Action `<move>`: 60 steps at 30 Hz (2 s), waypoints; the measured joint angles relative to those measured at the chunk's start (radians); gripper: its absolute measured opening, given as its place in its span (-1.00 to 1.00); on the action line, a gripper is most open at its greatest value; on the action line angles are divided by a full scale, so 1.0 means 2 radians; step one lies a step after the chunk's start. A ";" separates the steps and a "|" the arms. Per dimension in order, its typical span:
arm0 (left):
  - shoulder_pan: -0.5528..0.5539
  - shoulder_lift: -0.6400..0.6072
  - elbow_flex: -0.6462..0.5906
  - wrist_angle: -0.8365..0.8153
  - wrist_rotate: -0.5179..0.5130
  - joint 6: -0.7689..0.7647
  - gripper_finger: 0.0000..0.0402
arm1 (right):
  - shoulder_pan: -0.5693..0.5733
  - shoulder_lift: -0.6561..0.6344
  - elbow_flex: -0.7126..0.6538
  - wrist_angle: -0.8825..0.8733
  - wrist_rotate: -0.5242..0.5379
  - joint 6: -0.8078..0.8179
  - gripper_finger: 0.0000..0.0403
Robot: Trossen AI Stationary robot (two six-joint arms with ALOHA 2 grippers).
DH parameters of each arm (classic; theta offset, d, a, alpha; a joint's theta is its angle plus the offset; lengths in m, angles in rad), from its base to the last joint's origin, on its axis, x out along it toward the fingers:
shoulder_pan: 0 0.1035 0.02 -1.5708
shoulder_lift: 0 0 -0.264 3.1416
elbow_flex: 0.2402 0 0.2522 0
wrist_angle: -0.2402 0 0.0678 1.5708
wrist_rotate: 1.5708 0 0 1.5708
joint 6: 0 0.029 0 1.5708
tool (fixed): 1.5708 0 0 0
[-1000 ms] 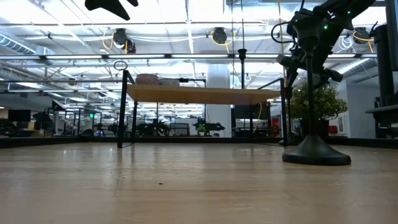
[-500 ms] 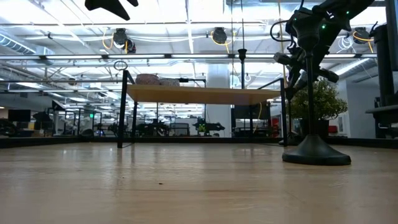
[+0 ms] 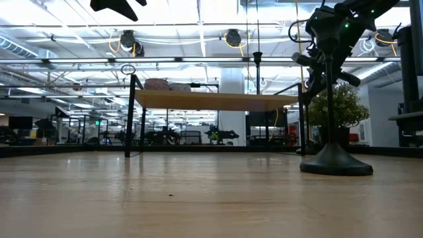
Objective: Pick & Place candle stick holders
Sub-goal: Put the top black candle holder on the shelf aligned with the other black candle holder
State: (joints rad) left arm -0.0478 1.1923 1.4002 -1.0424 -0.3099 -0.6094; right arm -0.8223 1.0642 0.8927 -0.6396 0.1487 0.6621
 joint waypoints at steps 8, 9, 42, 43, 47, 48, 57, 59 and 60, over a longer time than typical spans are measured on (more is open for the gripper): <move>0.000 0.000 0.000 0.000 0.011 0.005 0.20 | 0.015 -0.052 -0.001 -0.048 -0.009 0.004 -1.00; 0.000 0.000 0.000 0.000 0.011 0.005 0.20 | 0.017 -0.060 -0.001 -0.059 -0.008 0.006 -1.00; -0.030 0.064 -0.001 0.178 0.040 0.199 0.20 | 0.153 -0.154 0.014 -0.204 -0.198 0.097 -1.00; -0.028 0.070 0.001 0.190 0.045 0.204 0.20 | 0.157 -0.155 0.021 -0.202 -0.198 0.102 -1.00; -0.027 0.090 -0.001 0.198 0.053 0.213 0.20 | 0.169 -0.154 0.048 -0.200 -0.195 0.108 -1.00; -0.027 0.093 0.001 0.207 0.055 0.216 0.20 | 0.172 -0.154 0.056 -0.197 -0.198 0.110 -1.00; -0.025 0.117 0.001 0.260 0.055 0.255 0.20 | 0.224 -0.143 0.099 -0.090 -0.256 0.166 -1.00; -0.025 0.119 0.000 0.263 0.055 0.257 0.20 | 0.241 -0.135 0.099 -0.054 -0.261 0.179 -1.00; -0.025 0.125 0.000 0.276 0.055 0.258 0.20 | 0.250 -0.129 0.099 -0.038 -0.261 0.182 -1.00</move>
State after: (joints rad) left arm -0.0978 1.4417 1.3994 -0.4905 -0.2007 -0.0930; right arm -0.3220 0.8065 1.0912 -0.7160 -0.3725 1.0263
